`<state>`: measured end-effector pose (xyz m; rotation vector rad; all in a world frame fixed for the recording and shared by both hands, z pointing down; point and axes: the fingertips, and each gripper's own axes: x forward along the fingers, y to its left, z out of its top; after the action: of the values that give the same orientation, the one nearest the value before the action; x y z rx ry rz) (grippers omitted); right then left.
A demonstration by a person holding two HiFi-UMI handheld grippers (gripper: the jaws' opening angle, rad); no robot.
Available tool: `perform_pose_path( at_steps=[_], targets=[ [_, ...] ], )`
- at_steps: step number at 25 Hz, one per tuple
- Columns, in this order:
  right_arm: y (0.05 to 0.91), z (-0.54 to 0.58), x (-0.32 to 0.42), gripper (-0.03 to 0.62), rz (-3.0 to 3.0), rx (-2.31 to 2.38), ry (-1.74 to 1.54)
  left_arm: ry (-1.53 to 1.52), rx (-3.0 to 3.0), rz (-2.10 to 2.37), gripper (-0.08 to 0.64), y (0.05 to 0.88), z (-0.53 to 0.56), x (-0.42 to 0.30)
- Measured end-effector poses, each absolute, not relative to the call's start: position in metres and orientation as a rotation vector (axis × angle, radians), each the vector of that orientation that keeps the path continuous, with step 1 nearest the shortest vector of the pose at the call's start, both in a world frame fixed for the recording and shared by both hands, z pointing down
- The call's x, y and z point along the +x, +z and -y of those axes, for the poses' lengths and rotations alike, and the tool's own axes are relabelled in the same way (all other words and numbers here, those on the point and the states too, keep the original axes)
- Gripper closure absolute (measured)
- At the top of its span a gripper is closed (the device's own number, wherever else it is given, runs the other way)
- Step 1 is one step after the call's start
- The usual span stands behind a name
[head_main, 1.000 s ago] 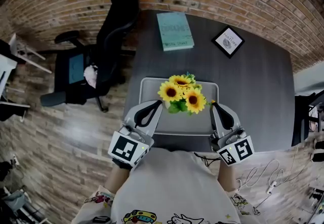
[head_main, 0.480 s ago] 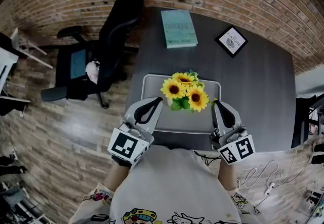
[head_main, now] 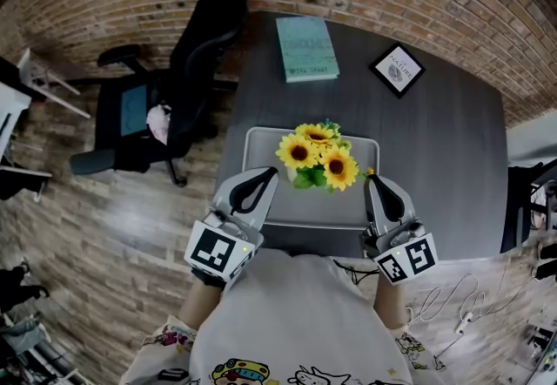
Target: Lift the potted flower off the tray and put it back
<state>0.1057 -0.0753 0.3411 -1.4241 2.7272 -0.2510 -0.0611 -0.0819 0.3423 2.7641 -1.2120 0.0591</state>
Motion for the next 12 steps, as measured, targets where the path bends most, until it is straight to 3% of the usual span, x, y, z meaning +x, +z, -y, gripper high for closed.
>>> perform_pose_path(
  at_steps=[12],
  targets=[
    [0.3409, 0.0733, 0.1057, 0.592, -2.728, -1.416, -0.252, 0.054, 2.774, 1.212, 0.554, 0.3413, 0.0803, -0.0602]
  ],
)
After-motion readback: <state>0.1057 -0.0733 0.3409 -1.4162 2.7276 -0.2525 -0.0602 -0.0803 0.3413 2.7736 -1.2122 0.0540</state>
